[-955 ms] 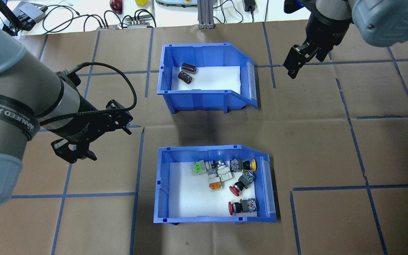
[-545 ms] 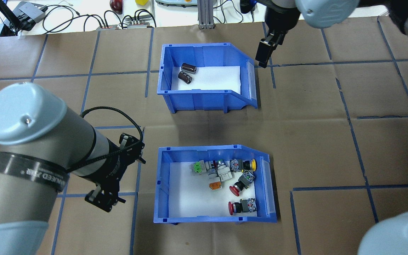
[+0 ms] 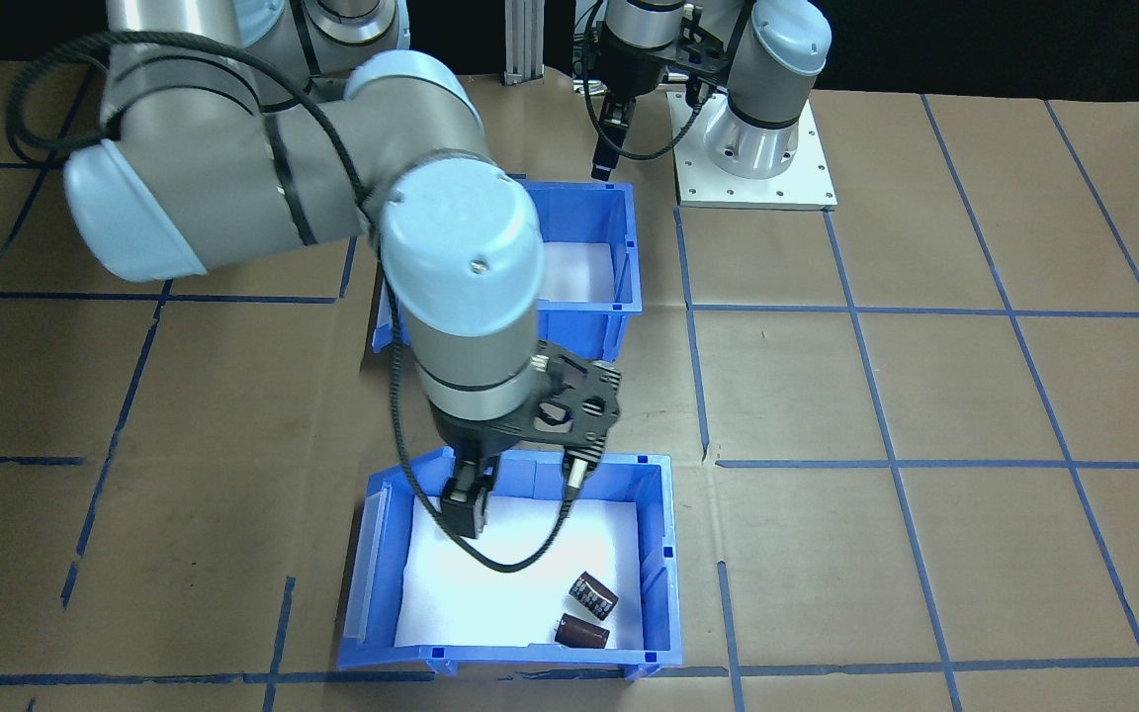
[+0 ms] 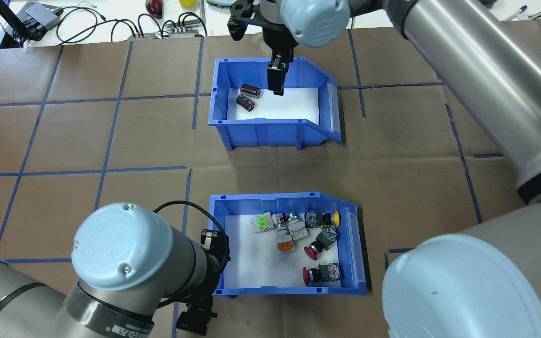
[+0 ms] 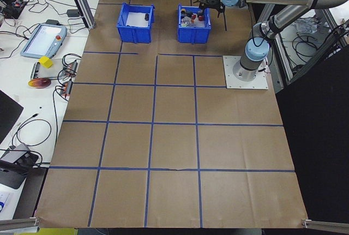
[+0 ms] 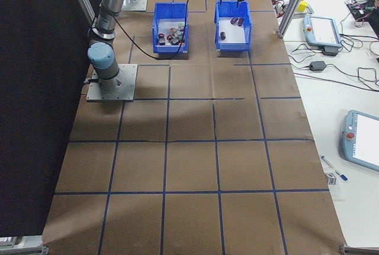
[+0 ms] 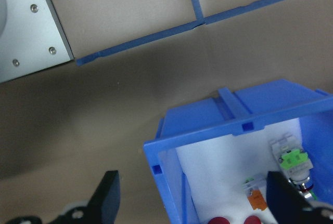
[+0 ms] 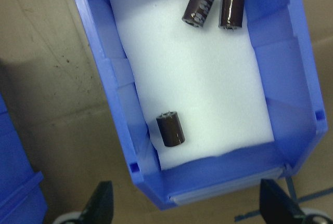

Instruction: Place button box in front

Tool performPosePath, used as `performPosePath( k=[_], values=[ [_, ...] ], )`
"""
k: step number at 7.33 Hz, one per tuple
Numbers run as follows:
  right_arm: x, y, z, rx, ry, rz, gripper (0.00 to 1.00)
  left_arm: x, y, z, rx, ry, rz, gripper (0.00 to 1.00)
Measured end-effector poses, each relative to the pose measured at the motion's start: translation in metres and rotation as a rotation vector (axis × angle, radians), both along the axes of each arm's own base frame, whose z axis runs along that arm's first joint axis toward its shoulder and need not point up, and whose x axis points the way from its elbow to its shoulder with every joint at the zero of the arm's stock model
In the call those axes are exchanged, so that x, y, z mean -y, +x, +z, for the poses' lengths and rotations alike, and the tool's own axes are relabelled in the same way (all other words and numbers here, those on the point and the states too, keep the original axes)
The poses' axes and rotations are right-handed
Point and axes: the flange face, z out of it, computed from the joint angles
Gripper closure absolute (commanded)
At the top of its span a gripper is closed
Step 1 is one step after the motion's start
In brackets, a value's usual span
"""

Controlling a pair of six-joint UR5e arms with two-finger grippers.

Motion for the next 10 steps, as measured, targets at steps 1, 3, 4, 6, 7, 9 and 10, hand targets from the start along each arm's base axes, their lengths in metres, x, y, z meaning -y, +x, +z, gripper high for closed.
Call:
performPosePath(
  k=[1, 3, 4, 6, 7, 9, 10],
  values=[
    [-0.002, 0.018, -0.009, -0.008, 0.008, 0.04, 0.0, -0.004, -0.01, -0.007, 0.003, 0.012, 0.007, 0.01],
    [-0.018, 0.049, -0.03, -0.036, 0.039, 0.166, 0.0, -0.006, -0.034, -0.026, 0.007, 0.024, 0.114, 0.01],
    [-0.025, 0.056, -0.045, -0.056, 0.063, 0.218, 0.0, 0.0, -0.048, -0.038, 0.001, 0.013, 0.164, 0.01],
    [-0.035, 0.054, -0.09, -0.071, 0.082, 0.242, 0.0, 0.01, -0.071, -0.061, -0.011, -0.002, 0.212, 0.01],
    [-0.037, 0.053, -0.11, -0.061, 0.047, 0.228, 0.0, 0.011, -0.079, -0.073, -0.004, 0.012, 0.216, 0.01],
    [-0.04, 0.053, -0.13, -0.045, 0.008, 0.187, 0.52, 0.008, -0.083, -0.09, 0.026, 0.037, 0.208, 0.31],
    [-0.041, 0.052, -0.13, -0.044, 0.003, 0.181, 0.68, 0.006, -0.081, -0.097, 0.043, 0.048, 0.208, 0.61]
  ],
)
